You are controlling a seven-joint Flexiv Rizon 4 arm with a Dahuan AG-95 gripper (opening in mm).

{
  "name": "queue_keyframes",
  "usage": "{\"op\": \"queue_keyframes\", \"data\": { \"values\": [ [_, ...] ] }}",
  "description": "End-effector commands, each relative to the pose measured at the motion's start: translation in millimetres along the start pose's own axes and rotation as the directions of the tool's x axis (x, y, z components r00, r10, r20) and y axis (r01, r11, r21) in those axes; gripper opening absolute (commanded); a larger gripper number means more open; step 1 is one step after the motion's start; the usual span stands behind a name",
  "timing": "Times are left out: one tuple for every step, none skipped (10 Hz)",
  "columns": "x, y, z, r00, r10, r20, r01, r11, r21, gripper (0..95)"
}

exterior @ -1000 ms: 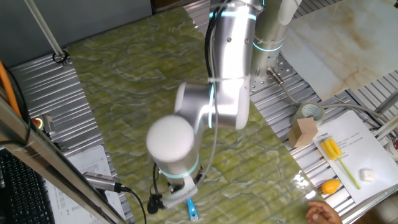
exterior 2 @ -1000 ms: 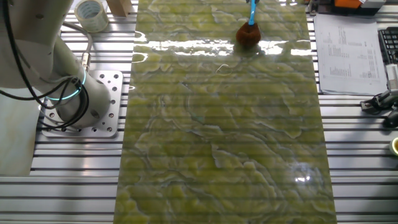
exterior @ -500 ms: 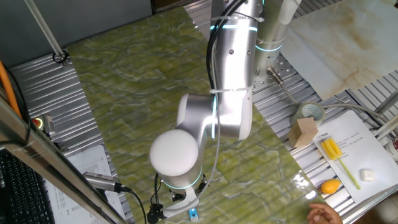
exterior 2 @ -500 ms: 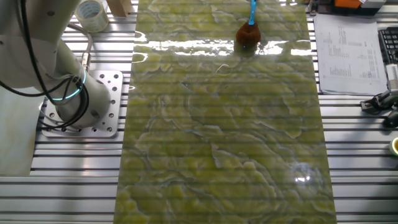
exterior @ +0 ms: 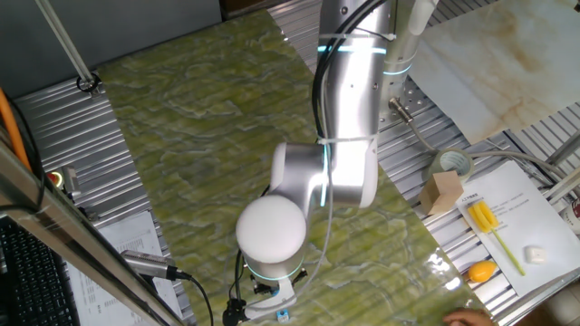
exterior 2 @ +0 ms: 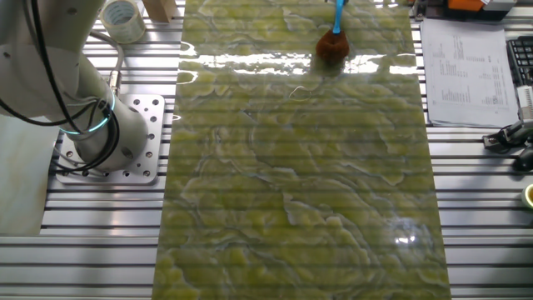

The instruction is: Scrub the table with a brush

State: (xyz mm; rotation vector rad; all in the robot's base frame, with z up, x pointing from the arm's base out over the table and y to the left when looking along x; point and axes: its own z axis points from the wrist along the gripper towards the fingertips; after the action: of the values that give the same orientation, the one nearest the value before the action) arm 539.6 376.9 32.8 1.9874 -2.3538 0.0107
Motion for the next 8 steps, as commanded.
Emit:
{"op": "queue_keyframes", "data": {
  "values": [
    [-1.5, -2.6, -0.1, 1.000, -0.003, 0.000, 0.003, 1.000, -0.006, 38.0],
    [-2.6, -2.2, 2.6, 1.000, -0.003, 0.005, 0.003, 1.000, -0.008, 38.0],
    [-3.4, -1.5, 5.5, 1.000, 0.005, 0.005, -0.005, 1.000, -0.006, 38.0],
    [-3.7, -1.4, 6.4, 1.000, 0.011, 0.007, -0.011, 1.000, -0.004, 38.0],
    [-4.1, -3.1, 5.8, 1.000, 0.014, 0.008, -0.014, 1.000, -0.002, 38.0],
    [-4.3, -4.4, 5.3, 1.000, 0.015, 0.009, -0.015, 1.000, -0.001, 38.0],
    [-5.0, -7.6, 4.2, 1.000, 0.015, 0.000, -0.015, 1.000, 0.002, 38.0],
    [-5.5, -8.8, 4.6, 1.000, 0.015, -0.004, -0.015, 1.000, 0.003, 38.0]
  ]
}}
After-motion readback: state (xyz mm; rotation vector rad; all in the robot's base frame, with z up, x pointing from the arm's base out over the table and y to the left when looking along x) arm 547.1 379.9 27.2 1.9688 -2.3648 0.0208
